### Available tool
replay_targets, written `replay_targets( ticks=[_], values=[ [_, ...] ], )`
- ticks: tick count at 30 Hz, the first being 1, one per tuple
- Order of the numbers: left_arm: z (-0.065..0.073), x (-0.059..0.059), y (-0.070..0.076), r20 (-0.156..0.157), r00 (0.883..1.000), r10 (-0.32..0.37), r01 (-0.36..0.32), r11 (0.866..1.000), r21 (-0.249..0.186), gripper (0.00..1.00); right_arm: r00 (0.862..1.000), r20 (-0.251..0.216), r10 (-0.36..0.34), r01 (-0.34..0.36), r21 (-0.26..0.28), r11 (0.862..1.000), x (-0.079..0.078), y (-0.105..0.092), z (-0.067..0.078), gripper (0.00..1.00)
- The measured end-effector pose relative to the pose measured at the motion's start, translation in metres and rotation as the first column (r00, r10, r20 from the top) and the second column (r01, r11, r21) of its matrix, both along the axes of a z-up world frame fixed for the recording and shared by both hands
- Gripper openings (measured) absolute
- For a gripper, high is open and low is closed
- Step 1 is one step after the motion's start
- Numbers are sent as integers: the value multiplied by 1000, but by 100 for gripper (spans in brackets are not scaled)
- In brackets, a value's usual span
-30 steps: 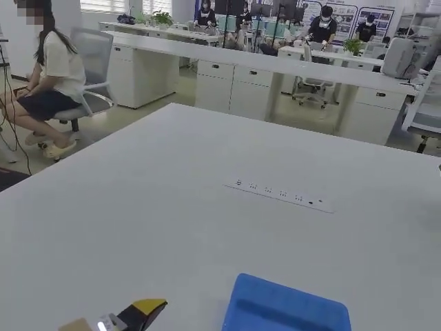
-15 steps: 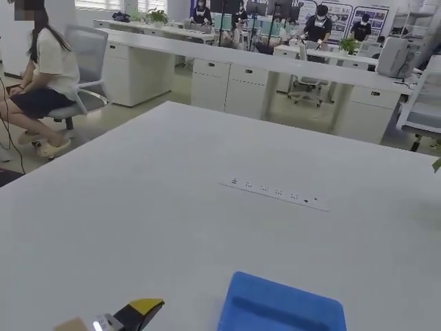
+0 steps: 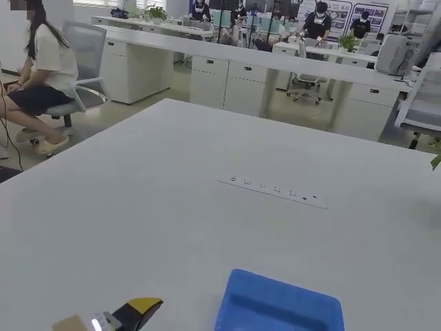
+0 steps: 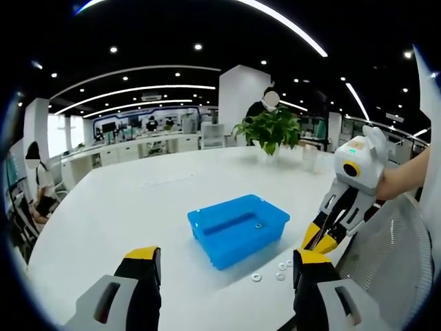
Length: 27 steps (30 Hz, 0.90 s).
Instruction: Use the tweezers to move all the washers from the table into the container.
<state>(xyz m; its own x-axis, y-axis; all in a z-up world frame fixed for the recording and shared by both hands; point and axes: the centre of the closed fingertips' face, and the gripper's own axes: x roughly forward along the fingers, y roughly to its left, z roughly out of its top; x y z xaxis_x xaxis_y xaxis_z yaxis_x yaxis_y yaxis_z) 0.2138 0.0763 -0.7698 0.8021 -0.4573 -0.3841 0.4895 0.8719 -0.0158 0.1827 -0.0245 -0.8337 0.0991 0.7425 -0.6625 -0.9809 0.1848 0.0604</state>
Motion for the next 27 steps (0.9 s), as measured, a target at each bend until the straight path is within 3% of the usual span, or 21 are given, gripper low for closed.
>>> replay_targets(
  ticks=[3, 7, 16, 27],
  values=[
    [-1, 0, 0, -4, 1000, -3, 3, 1000, 2, 79, 990, -83, -116, 124, 90, 988, 11, -4, 1, 3],
    [-2, 0, 0, -7, 1000, -4, 4, 1000, 4, 79, 970, -177, -166, 192, 142, 971, 14, -7, 2, 3],
    [-4, 0, 1, -11, 1000, -1, 1, 1000, 1, 79, 973, -156, -173, 196, 148, 969, 23, -9, 11, 3],
    [-5, 1, 1, -14, 1000, -3, 3, 1000, 3, 79, 981, -114, -157, 171, 131, 976, 32, -4, 5, 4]
  ],
)
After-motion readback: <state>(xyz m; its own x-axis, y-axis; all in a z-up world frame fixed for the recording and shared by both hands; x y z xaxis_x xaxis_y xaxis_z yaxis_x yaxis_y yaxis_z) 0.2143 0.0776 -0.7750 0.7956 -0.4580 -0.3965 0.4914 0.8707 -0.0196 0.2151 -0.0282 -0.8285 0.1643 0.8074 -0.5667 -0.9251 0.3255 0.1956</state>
